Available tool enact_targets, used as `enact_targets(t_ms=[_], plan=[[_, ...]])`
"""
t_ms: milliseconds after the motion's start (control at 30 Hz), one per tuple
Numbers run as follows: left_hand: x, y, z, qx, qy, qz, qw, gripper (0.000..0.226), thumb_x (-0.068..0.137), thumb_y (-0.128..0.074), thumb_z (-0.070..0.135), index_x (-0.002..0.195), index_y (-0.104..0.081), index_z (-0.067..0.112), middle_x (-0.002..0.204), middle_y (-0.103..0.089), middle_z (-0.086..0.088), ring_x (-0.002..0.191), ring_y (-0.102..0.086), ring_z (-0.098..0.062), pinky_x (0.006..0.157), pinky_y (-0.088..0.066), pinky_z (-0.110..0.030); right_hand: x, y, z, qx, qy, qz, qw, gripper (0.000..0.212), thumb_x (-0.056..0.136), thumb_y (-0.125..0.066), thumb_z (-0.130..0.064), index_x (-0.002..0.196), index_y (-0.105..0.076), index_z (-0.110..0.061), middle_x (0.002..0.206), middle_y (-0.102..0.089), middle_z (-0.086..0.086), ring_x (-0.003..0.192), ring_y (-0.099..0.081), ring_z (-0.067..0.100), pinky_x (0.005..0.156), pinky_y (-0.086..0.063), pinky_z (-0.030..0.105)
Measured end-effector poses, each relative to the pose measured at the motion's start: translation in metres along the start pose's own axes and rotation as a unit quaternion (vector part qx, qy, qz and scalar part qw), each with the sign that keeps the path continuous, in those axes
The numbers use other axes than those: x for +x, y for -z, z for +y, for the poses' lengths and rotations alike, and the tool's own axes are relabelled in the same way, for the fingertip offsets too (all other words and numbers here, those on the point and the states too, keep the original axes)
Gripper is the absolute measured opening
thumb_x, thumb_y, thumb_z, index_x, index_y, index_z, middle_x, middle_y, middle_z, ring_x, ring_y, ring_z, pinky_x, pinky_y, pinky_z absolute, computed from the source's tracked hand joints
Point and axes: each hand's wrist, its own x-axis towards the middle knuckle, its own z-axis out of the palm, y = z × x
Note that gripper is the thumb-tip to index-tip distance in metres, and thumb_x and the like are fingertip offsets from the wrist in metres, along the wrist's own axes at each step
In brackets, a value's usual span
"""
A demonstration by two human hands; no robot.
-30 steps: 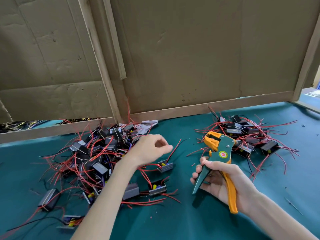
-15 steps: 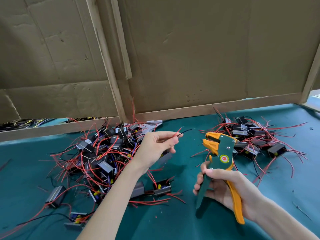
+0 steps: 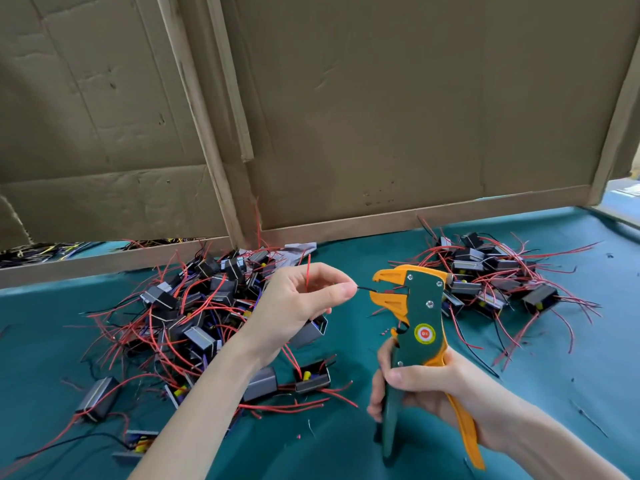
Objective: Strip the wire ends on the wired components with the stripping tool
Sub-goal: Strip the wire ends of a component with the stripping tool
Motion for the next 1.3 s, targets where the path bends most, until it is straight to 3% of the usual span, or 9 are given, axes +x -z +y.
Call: enact_targets(t_ms=[333,467,567,867,1000,1167,1300], plan=[[0.004,-0.001,-0.001,0.004,-0.005,0.001,1.0,0.013,0.065,-0.073,0.032,0.07,-0.075,0.019,0.057,-0.052,0.003,0.055,-0.042,-0.01,0.055,-0.039,-0.016,0.003,0.006,0.004,-0.015,-0.005,-0.012,1.0,0.024,0.076,-0.082,-0.02,0.086,-0.064,-0.007,0.091,-0.067,0.027,0.088,-0.065,0.043,0.081,-0.053,0.047],[0.005,-0.003,-0.002,0.011,-0.003,0.002,1.0,0.005,0.076,-0.073,0.022,0.072,-0.073,0.018,0.062,-0.048,-0.002,0.054,-0.04,-0.009,0.055,-0.039,-0.015,0.003,0.006,0.004,-0.02,-0.005,-0.011,1.0,0.027,0.074,-0.083,-0.021,0.085,-0.064,-0.006,0.088,-0.066,0.028,0.085,-0.065,0.043,0.081,-0.052,0.049],[0.006,-0.004,-0.005,0.018,-0.003,0.004,1.0,0.007,0.082,-0.07,0.016,0.075,-0.071,0.017,0.06,-0.049,0.004,0.052,-0.041,-0.006,0.055,-0.039,-0.014,0.003,0.007,0.004,-0.022,-0.005,-0.02,1.0,0.026,0.075,-0.082,-0.021,0.085,-0.063,-0.006,0.086,-0.066,0.027,0.083,-0.065,0.041,0.081,-0.052,0.049],[0.005,-0.002,-0.003,0.041,-0.002,-0.017,0.999,0.02,0.08,-0.075,0.015,0.064,-0.071,0.026,0.061,-0.054,0.005,0.056,-0.044,-0.006,0.056,-0.04,-0.012,0.001,0.005,0.002,-0.039,-0.005,-0.016,0.999,0.027,0.076,-0.082,-0.021,0.084,-0.063,-0.005,0.08,-0.064,0.025,0.078,-0.063,0.04,0.078,-0.053,0.049],[0.005,-0.001,-0.002,0.058,-0.009,-0.021,0.998,0.019,0.081,-0.071,0.011,0.065,-0.07,0.023,0.065,-0.056,-0.001,0.057,-0.045,-0.006,0.057,-0.039,-0.014,-0.002,-0.001,-0.001,-0.054,-0.012,0.016,0.998,0.028,0.07,-0.086,-0.028,0.078,-0.065,-0.01,0.071,-0.063,0.022,0.068,-0.063,0.037,0.07,-0.054,0.044],[0.005,0.002,-0.004,0.065,-0.016,-0.042,0.997,0.018,0.082,-0.07,0.011,0.068,-0.07,0.022,0.058,-0.057,0.009,0.056,-0.047,-0.003,0.057,-0.04,-0.013,-0.005,-0.011,0.0,-0.06,-0.019,0.07,0.996,0.028,0.061,-0.084,-0.027,0.068,-0.063,-0.011,0.057,-0.056,0.02,0.049,-0.056,0.03,0.055,-0.052,0.037],[0.006,0.004,-0.009,0.07,-0.019,-0.056,0.996,0.009,0.086,-0.069,0.018,0.078,-0.067,0.021,0.064,-0.053,0.005,0.056,-0.046,-0.005,0.06,-0.042,-0.014,-0.004,-0.018,0.007,-0.049,-0.003,0.122,0.991,0.035,0.06,-0.082,-0.031,0.058,-0.055,-0.009,0.048,-0.048,0.018,0.04,-0.048,0.028,0.045,-0.046,0.033]])
